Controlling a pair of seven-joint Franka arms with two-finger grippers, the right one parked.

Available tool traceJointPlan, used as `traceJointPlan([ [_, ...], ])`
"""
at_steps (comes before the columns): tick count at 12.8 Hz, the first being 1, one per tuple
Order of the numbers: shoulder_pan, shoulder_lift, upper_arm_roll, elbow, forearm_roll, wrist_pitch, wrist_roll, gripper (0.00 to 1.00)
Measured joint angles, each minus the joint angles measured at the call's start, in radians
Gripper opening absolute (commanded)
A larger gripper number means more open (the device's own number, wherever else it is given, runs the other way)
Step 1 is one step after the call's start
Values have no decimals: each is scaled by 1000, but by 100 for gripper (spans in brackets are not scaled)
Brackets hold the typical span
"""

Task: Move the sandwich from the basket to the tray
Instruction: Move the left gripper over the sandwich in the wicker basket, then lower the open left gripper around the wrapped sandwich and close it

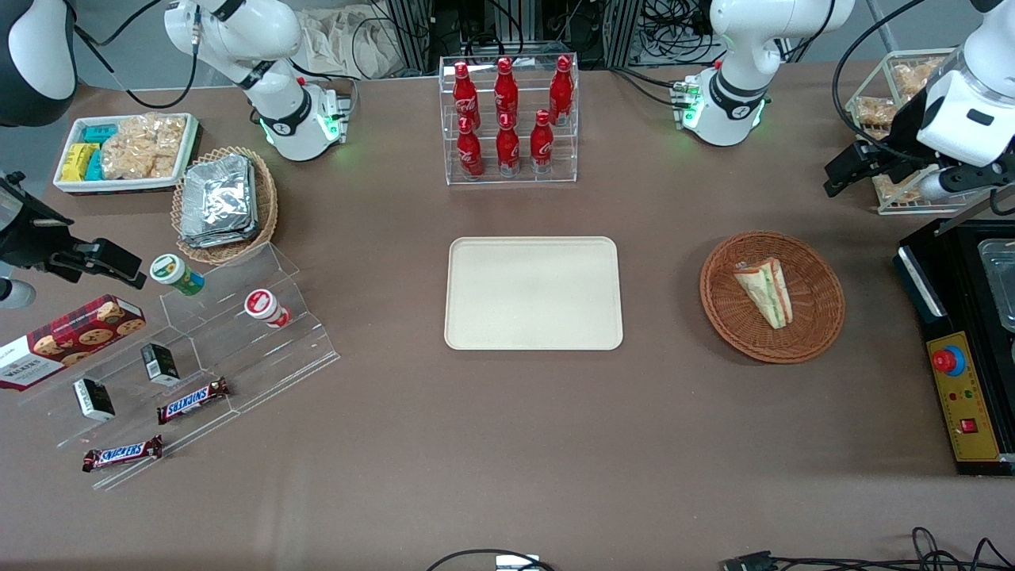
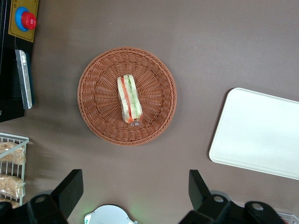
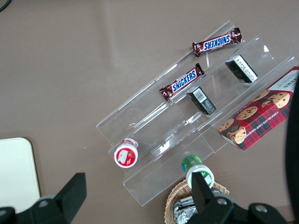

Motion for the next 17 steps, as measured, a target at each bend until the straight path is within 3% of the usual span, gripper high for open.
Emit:
traceJointPlan([
  [6,0,1,0,-10,0,-37,-9,100],
  [9,0,2,3,-103,2,-11,-13,100],
  [17,2,83,86,-535,52,654,-15,100],
])
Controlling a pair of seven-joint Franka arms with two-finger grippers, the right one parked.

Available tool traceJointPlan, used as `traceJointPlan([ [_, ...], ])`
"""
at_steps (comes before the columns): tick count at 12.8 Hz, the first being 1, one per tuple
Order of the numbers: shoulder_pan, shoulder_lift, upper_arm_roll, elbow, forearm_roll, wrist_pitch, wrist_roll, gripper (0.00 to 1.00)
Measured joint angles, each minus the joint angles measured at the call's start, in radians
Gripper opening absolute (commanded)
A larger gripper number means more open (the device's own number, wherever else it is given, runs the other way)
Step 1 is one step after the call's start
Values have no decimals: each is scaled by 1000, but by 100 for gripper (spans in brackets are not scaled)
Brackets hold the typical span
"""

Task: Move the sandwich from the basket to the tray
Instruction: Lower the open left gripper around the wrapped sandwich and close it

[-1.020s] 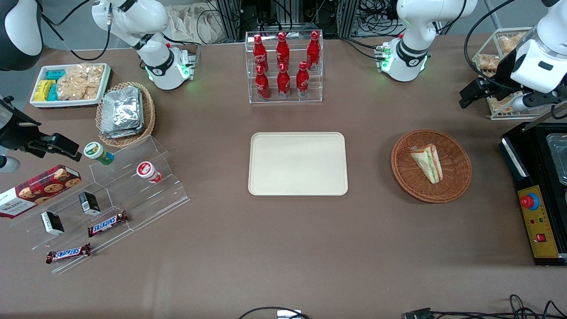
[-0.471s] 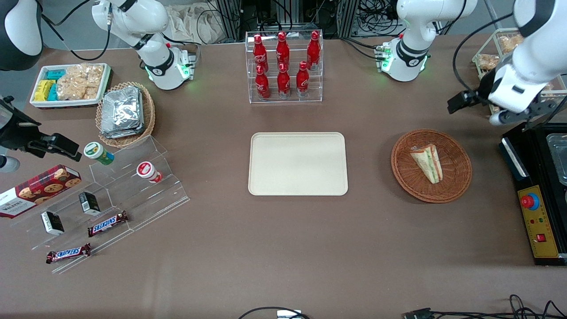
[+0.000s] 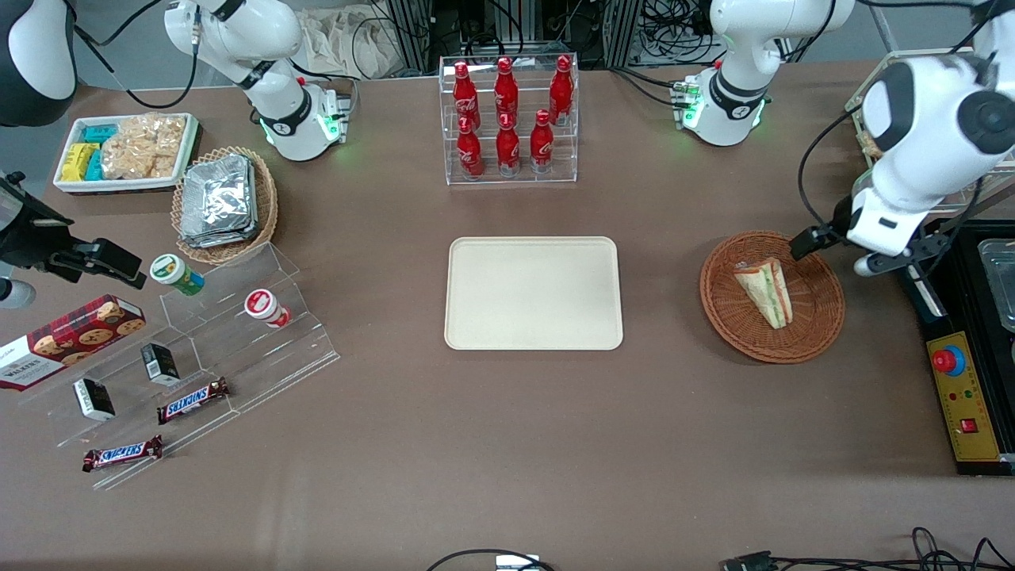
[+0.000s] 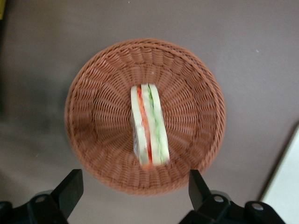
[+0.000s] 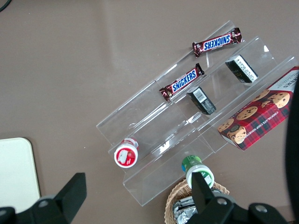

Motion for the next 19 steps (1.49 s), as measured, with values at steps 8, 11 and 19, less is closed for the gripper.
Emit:
traceJointPlan([
  [8,0,269,13,-115,0,428,-14,100],
  [11,-1,289,13,-115,0,435,-31,100],
  [19,-4,319,13,-114,-1,465,-57,7],
])
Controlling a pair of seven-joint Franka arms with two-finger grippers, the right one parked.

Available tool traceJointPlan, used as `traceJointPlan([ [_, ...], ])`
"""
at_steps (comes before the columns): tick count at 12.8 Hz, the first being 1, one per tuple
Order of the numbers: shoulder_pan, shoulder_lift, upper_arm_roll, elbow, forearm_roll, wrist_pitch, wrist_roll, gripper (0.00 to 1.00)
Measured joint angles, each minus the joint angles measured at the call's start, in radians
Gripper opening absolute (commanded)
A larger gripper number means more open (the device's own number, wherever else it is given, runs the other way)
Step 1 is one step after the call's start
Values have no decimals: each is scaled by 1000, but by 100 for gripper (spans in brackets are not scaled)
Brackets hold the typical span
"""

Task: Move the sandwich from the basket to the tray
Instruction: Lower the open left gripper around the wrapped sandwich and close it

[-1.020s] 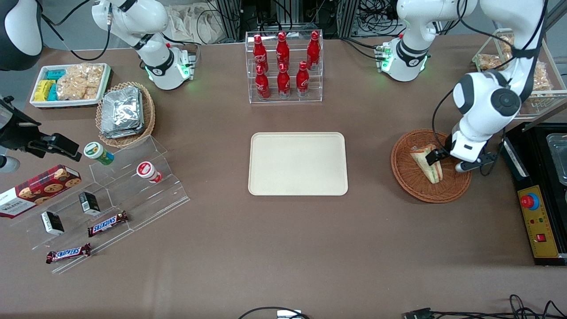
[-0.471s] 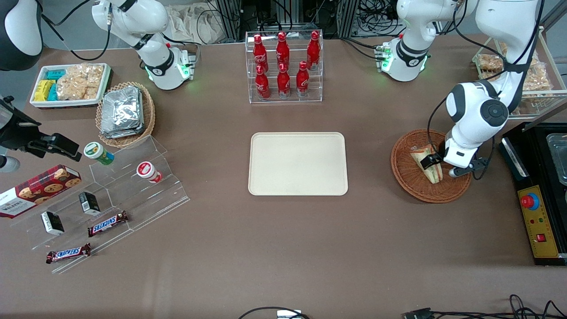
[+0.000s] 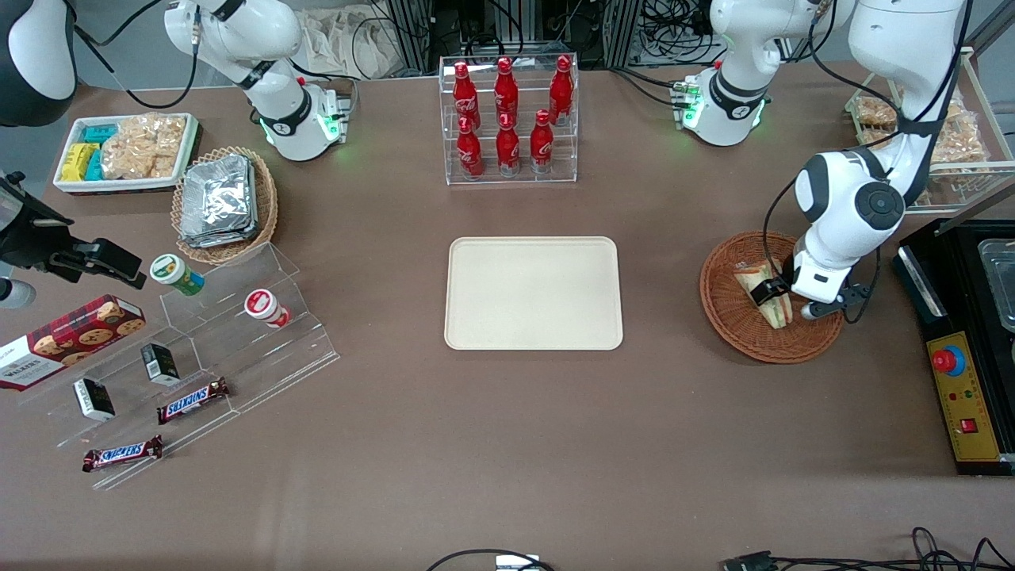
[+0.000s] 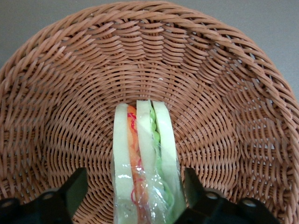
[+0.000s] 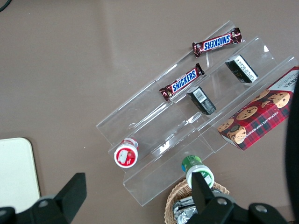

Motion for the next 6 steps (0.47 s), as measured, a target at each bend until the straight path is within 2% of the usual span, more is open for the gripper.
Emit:
traceJointPlan([
  [6,-14,-6,-1,10,0,-9,-51,5],
])
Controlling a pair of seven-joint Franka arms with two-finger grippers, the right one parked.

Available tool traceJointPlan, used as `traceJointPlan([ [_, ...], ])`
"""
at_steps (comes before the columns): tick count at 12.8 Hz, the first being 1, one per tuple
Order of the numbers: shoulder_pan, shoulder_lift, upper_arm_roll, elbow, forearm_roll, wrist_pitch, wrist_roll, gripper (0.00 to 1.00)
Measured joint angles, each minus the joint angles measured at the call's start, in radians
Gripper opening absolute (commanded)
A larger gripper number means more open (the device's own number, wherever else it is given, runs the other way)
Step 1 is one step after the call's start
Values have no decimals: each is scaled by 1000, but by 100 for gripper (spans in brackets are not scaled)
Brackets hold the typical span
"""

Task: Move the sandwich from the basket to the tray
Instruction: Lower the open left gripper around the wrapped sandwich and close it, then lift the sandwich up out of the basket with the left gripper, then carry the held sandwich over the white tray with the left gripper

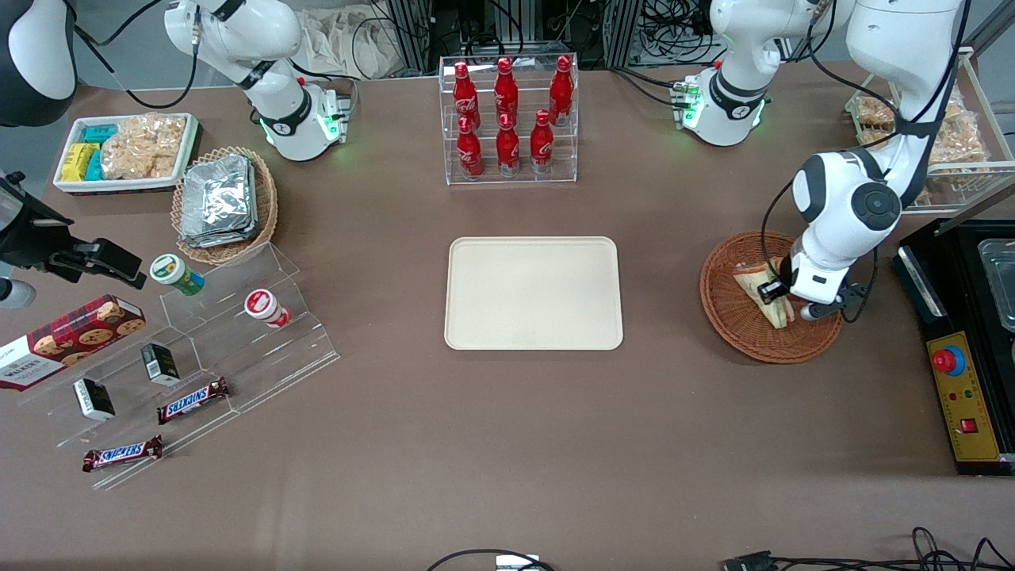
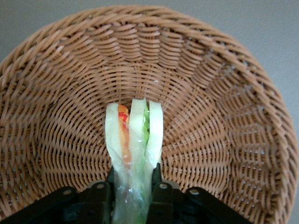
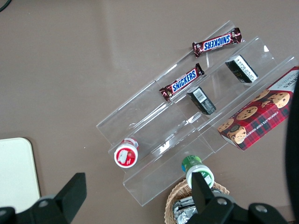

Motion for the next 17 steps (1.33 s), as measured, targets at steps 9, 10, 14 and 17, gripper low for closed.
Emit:
traceJointPlan([
  [9,2,-315,3,443,2,-972,111,5],
  [10,1,-314,3,518,2,-1044,120,5],
  [14,-7,-286,-6,668,0,-1169,130,6],
  [17,-9,-260,-83,699,-4,-1173,129,6],
])
